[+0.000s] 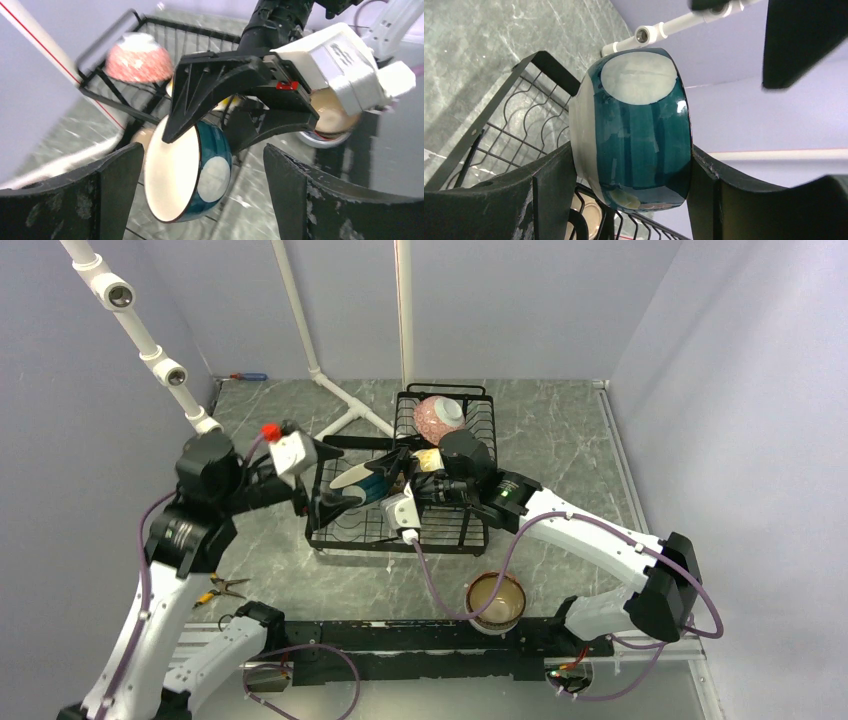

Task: Load the bowls into the dish rack
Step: Place the bowl in the dish rack.

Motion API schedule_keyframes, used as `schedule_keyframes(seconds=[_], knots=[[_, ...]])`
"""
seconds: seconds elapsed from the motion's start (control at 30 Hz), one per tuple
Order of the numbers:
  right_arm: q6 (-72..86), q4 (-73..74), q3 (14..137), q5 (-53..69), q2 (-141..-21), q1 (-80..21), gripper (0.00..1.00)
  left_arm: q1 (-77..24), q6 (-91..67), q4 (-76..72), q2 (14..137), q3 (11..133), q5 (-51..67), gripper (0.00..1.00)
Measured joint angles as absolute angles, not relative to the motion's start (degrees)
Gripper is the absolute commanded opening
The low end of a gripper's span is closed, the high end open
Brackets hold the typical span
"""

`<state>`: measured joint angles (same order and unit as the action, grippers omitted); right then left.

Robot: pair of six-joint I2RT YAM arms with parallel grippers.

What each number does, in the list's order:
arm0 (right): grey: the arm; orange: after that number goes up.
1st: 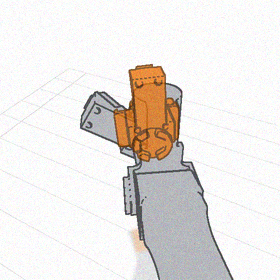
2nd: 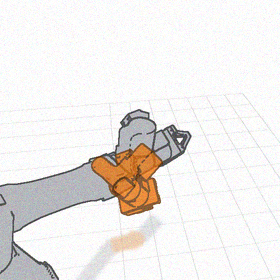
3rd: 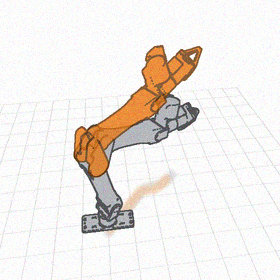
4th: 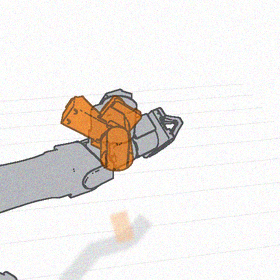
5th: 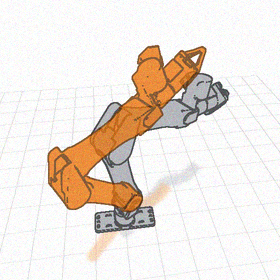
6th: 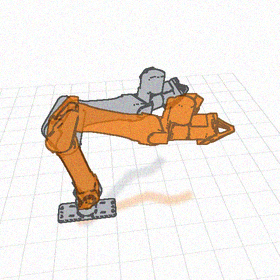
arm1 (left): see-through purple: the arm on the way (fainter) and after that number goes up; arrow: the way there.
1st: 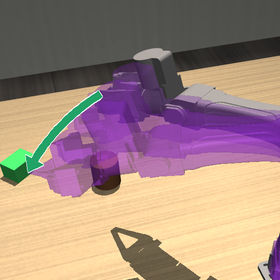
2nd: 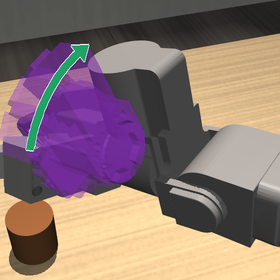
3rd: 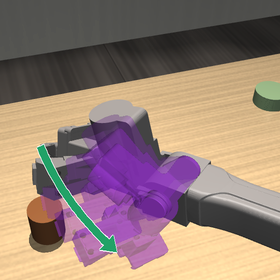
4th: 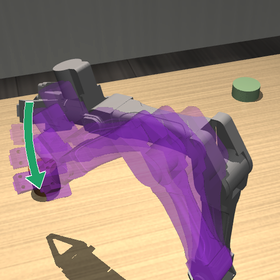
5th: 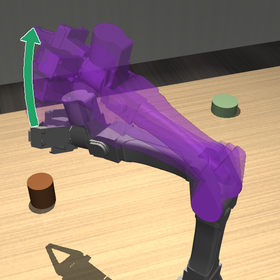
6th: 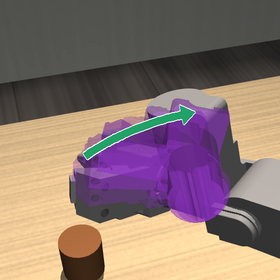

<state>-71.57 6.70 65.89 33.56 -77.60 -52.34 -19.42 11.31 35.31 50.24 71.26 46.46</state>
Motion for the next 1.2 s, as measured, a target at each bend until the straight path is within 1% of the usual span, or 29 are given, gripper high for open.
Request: schedule_keyframes(seconds=[0.17,0.3,0.47,0.7,1.0,1.2], knots=[[-65.8,5.1,65.9,32.2,-77.6,-52.3,0.0,-19.4,21.1,26.8,39.5,62.4,45.3,0.94],[-61.9,4.1,66.0,31.2,-77.6,-52.3,0.0,-19.4,32.2,27.4,37.1,60.8,46.5,0.94],[-56.4,3.4,66.7,29.4,-77.6,-52.1,0.0,-19.4,38.0,28.5,38.4,59.9,44.8,0.94],[-51.4,3.4,68.6,26.9,-77.8,-51.8,0.0,-19.4,38.3,27.6,41.3,58.0,42.3,0.94],[-50.4,3.9,69.8,26.1,-78.3,-51.6,0.0,-19.4,38.8,27.4,47.8,57.7,42.7,0.94],[-50.4,4.2,70.0,26.2,-78.8,-51.7,0.0,-19.4,38.2,24.7,49.1,56.1,42.7,0.94]])
